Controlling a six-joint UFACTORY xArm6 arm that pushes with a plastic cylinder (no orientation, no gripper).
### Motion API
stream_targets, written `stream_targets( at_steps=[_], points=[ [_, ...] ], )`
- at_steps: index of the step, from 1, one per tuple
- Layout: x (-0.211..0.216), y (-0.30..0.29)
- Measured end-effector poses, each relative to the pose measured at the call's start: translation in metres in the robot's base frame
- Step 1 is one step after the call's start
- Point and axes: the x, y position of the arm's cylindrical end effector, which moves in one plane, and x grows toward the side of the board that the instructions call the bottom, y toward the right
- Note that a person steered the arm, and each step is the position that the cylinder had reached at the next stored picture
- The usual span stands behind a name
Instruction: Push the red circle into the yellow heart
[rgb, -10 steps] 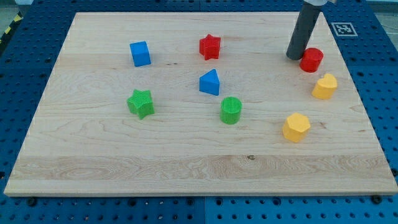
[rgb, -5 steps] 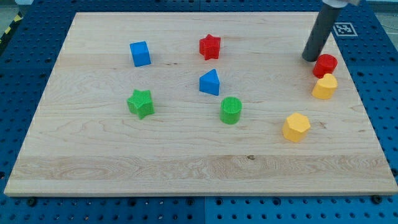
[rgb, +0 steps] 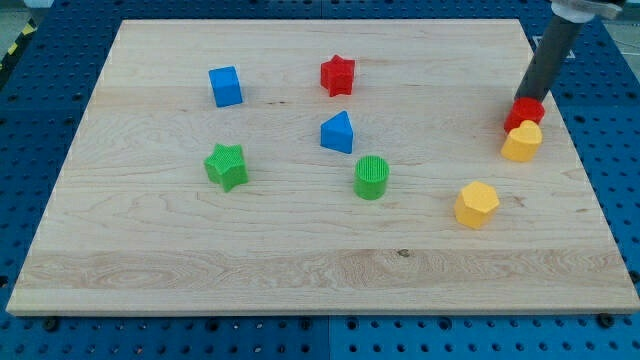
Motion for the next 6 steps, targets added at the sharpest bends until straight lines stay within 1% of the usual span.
stream_targets(
  at_steps=[2, 4, 5, 6],
  points=[
    [0.0, 0.0],
    [0.003, -0.066],
    [0.007, -0.065],
    [0.047, -0.061]
  ],
)
